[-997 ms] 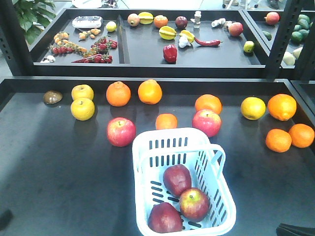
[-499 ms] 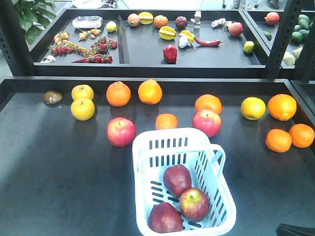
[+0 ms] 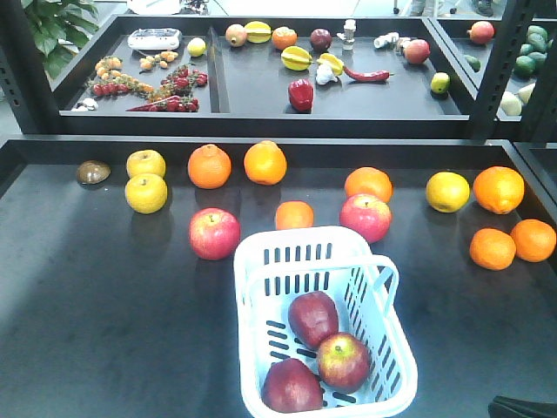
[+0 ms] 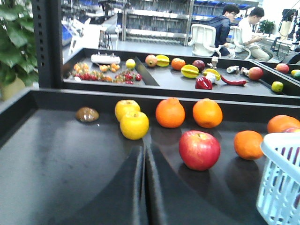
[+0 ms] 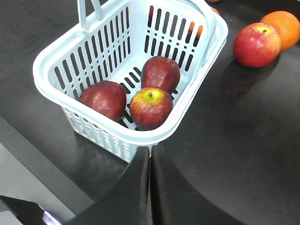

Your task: Pick three apples into basket with both arms

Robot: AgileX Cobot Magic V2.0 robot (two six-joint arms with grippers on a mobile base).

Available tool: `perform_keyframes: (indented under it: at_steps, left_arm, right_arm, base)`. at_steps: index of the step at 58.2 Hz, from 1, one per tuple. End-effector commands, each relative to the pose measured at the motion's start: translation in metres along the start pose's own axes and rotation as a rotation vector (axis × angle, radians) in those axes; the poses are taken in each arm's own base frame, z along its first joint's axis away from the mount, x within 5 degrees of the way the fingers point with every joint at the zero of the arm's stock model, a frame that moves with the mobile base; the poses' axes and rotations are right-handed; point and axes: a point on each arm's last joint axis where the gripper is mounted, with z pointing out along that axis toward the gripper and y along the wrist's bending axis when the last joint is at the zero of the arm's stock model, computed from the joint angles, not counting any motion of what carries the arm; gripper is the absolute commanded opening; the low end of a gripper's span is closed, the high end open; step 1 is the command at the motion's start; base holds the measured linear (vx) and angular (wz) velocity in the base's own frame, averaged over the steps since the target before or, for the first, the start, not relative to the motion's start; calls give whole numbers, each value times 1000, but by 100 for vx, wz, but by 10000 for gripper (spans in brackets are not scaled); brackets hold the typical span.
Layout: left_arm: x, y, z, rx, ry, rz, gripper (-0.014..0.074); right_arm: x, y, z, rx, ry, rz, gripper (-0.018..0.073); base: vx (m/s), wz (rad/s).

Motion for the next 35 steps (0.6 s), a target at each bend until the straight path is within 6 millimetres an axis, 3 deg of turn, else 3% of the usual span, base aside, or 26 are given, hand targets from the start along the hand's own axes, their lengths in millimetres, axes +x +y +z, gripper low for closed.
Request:
perform_keyframes:
  at_steps: [1,11,35]
  left_arm:
    - [-16,-1,-3,3,-116,-3,-6]
    - [-15,-1,-3,5,-104,-94,-6]
    - [-14,-1,-3,5,-96,-97,-6]
  right_arm:
    - [-13,-3,-4,26,-82,-4,-8]
    - [-13,-3,-4,26,-82,-4,-8]
    - [-13,-3,-4,26,-82,-4,-8]
  base:
    - [0,0]
    - [0,0]
    - [0,0]
